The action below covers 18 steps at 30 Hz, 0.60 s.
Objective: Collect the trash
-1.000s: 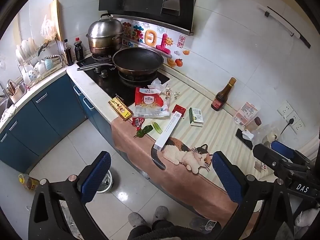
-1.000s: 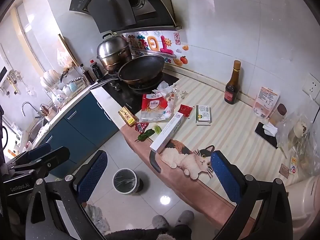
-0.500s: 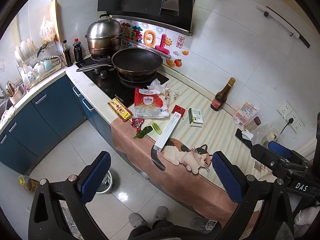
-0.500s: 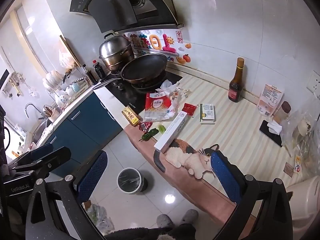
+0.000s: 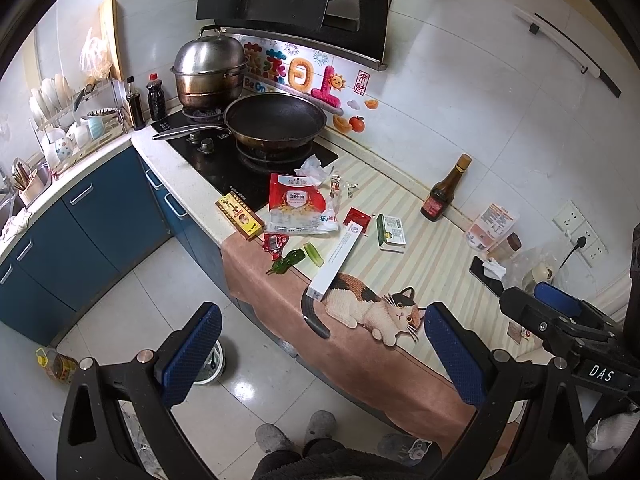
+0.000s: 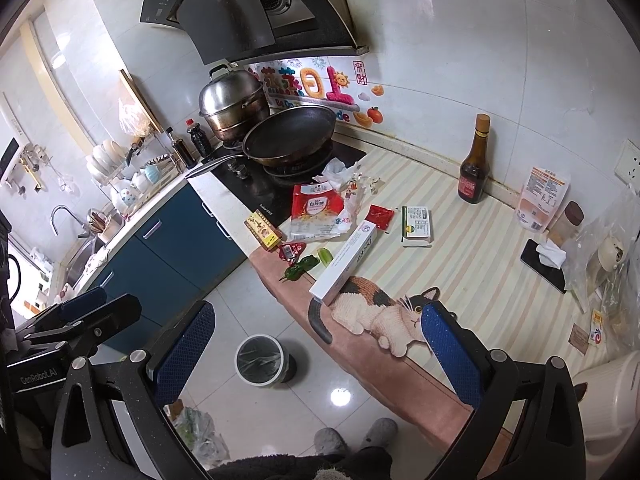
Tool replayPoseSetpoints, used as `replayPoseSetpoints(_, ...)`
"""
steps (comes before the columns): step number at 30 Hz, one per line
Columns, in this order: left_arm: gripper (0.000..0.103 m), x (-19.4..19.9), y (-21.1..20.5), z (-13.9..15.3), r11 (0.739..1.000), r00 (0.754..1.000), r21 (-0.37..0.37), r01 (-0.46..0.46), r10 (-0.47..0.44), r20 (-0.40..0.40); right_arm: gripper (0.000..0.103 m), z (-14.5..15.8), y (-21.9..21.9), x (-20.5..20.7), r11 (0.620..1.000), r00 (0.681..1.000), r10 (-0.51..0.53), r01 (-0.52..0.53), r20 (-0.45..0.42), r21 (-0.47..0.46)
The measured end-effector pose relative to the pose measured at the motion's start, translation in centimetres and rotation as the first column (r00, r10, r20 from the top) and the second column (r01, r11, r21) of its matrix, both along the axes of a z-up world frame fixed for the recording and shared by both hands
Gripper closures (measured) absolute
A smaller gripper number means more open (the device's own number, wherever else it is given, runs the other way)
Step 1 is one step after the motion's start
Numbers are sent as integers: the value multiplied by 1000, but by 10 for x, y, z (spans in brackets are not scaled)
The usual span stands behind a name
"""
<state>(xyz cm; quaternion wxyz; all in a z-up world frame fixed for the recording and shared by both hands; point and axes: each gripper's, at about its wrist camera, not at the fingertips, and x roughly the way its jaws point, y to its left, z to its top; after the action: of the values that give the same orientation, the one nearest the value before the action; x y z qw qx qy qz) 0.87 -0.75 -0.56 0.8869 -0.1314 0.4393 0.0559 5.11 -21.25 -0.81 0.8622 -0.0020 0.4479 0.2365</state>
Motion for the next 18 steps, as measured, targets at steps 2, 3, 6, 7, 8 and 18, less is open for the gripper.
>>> replayPoseSetpoints(2,0,0,1,0,1000,1000,1,1,-1,0,0,0,0,0,1000,1000,1,-1,0,0)
replayPoseSetpoints(3,0,1,0,-1,1000,1000,-1,0,0,1,0,0,0,0,1000,1000,1,-1,0,-1)
replayPoseSetpoints(6,0,3,-2,-3,1000,1000,-1,0,0,1,0,0,0,0,1000,1000,1,-1,-1,-1)
replayPoseSetpoints(7,0,-1,1,1,1000,1000,-2,2,-2,0,0,0,0,0,1000,1000,0,0,-1,0)
replayPoseSetpoints(8,0,0,1,0,1000,1000,-1,3,-3,0,0,0,0,0,1000,1000,0,0,-1,1)
replayPoseSetpoints(18,0,-2,-7,-6,999,1000,-33,15,-15,-8,0,0,1,0,1000,1000,-1,1,-1,1)
